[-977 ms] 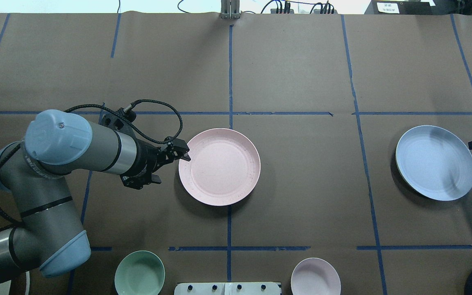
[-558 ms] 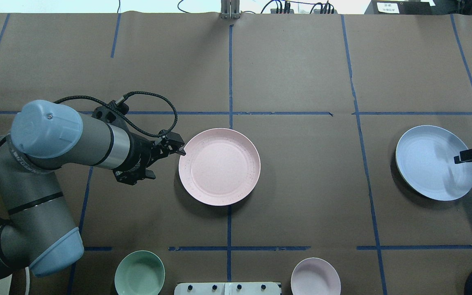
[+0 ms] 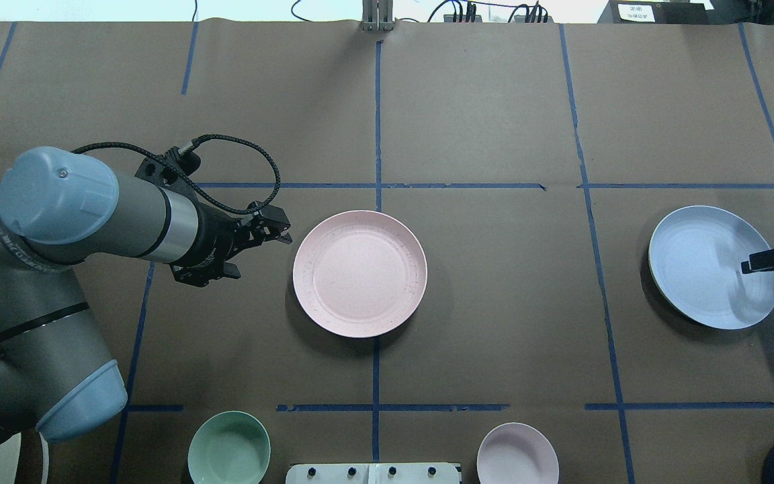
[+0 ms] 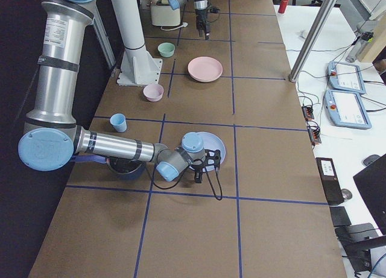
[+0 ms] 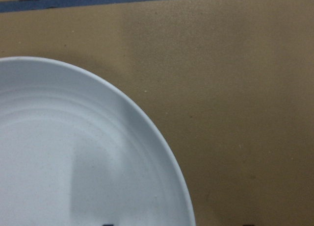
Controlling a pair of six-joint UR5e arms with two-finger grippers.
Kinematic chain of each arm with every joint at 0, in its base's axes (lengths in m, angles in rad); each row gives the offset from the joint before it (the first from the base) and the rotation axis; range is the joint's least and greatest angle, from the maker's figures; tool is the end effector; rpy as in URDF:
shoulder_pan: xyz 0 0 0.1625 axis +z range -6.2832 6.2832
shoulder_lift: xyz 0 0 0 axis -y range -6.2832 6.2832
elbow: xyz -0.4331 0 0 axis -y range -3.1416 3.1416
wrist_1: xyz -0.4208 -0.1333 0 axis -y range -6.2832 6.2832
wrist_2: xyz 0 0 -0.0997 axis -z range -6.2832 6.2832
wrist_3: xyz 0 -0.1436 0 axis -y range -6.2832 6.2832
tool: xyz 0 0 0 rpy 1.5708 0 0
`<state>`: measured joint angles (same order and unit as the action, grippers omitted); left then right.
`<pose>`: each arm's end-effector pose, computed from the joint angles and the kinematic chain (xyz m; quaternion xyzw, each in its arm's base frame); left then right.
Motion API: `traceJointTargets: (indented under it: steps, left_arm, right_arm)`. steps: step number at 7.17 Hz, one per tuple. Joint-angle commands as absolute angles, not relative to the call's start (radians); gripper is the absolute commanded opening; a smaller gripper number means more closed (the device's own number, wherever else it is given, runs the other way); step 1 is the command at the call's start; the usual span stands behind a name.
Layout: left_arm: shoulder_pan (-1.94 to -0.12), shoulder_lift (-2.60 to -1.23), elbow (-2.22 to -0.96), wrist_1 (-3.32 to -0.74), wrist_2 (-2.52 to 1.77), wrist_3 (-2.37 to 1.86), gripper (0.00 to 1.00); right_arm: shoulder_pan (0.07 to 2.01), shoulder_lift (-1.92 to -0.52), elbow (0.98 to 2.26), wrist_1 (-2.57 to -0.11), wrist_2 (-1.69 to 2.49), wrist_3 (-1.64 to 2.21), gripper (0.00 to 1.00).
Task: Stack three plates with pink and blue
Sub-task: 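Grasp the light blue plate's rim with the right gripper while the left gripper withdraws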
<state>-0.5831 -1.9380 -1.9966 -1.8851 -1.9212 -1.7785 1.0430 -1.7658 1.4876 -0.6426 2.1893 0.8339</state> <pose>0.4679 -0.4093 0.2380 -0.0490 0.5363 -0.2380 0.8083 -0.1939 -0.4320 0.7358 0.0548 -0.4156 0.0416 0.9070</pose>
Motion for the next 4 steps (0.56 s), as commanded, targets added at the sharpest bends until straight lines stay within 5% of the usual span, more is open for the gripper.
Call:
traceJointTargets:
  steps: [1,4]
  left_arm:
    - [-0.584,-1.937,-1.996,-1.884,-1.921,-1.775,1.0]
    - [-0.586,-1.939,-1.999,-1.884,-1.917,-1.775,1.0]
  right_arm:
    - [1.048,-1.778,1.5,-0.64,2.195,0.831,0.7]
    - [1.046,-1.792,1.499,-0.635,2.186,0.833,0.34]
